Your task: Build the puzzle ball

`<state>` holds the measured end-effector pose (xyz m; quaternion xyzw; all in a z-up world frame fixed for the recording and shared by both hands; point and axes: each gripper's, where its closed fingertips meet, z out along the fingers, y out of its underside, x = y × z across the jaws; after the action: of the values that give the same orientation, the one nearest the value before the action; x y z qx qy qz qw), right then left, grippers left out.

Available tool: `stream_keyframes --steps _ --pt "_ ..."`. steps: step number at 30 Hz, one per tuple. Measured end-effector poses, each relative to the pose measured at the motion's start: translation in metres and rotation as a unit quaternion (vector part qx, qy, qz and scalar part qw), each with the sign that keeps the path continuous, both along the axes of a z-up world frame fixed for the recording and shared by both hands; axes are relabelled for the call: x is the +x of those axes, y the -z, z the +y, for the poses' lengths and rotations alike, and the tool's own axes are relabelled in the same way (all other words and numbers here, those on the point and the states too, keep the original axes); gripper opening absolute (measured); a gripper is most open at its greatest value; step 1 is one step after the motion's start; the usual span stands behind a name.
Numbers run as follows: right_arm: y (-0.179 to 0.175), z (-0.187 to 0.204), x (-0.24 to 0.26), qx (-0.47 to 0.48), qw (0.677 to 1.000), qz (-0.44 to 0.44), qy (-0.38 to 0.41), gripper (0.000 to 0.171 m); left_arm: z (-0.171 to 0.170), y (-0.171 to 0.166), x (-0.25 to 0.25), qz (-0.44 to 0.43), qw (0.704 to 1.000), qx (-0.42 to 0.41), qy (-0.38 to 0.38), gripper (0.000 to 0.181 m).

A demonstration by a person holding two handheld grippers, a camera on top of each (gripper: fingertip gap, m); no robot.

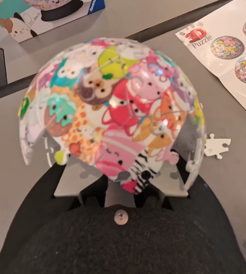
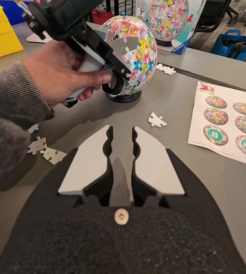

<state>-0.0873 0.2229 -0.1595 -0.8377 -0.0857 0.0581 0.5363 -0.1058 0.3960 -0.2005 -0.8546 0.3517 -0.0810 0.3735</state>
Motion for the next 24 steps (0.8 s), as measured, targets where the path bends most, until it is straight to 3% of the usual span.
stream_keyframes --steps 6,8,10,18,22,24 --pt "-0.001 -0.001 -0.002 0.001 1.000 -0.004 -0.003 0.024 -0.001 0.004 0.005 0.021 0.999 0.001 0.042 0.038" --pt "0.000 -0.001 -0.004 0.001 1.000 -0.006 -0.005 0.024 -0.001 0.005 0.005 0.026 0.998 -0.003 0.052 0.097" --pt "0.001 -0.001 -0.004 -0.001 1.000 -0.009 -0.006 0.024 -0.003 0.007 0.006 0.036 0.997 -0.007 0.075 0.102" --pt "0.000 -0.001 -0.004 0.000 1.000 -0.008 -0.005 0.024 0.000 0.010 0.001 0.104 0.986 0.008 0.132 0.090" --pt "0.005 -0.001 -0.007 -0.006 1.000 -0.010 -0.010 0.024 -0.002 0.009 0.000 0.101 0.985 0.026 0.134 0.094" --pt "0.007 0.000 -0.009 -0.008 1.000 -0.013 -0.013 0.024 -0.007 0.004 0.000 0.093 0.984 0.050 0.144 0.043"
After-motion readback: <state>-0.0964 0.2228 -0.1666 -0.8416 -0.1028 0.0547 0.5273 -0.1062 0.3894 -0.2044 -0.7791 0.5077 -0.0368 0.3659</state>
